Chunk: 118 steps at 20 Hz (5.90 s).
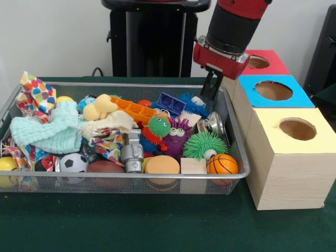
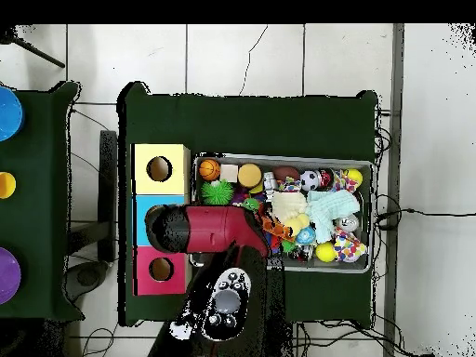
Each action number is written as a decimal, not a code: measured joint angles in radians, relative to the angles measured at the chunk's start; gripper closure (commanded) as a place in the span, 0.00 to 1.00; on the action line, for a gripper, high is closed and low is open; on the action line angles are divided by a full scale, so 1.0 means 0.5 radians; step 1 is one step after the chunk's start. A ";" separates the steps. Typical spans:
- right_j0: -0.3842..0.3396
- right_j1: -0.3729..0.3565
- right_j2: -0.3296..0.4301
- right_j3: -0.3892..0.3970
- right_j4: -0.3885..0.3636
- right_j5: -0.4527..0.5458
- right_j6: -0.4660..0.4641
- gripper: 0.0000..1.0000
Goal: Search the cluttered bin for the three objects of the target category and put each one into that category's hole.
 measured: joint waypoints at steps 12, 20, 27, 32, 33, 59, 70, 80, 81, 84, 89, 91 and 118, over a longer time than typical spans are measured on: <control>0.002 -0.071 -0.245 -0.144 -0.022 0.149 0.000 0.00; -0.006 -0.071 -0.414 -0.191 -0.187 -0.050 0.000 0.00; -0.069 -0.029 -0.479 -0.197 -0.260 -0.358 0.000 0.00; -0.151 0.062 -0.496 -0.198 -0.266 -0.598 0.000 0.00; -0.165 0.083 -0.497 -0.198 -0.266 -0.636 0.000 0.00; -0.517 0.413 -0.254 -0.192 -0.265 -1.346 0.000 0.00; -0.688 0.403 0.100 -0.109 -0.265 -1.347 0.000 0.00; -0.701 0.457 0.166 -0.085 -0.264 -1.348 0.000 0.00; -0.698 0.458 0.161 -0.085 -0.263 -1.348 0.000 0.00; -0.685 0.458 0.139 -0.085 -0.262 -1.348 0.000 0.00; -0.679 0.450 0.129 -0.080 -0.262 -1.347 0.000 0.00; -0.679 0.439 0.129 -0.072 -0.262 -1.345 0.000 0.00; -0.743 0.476 0.023 0.108 -0.243 -1.518 0.000 0.00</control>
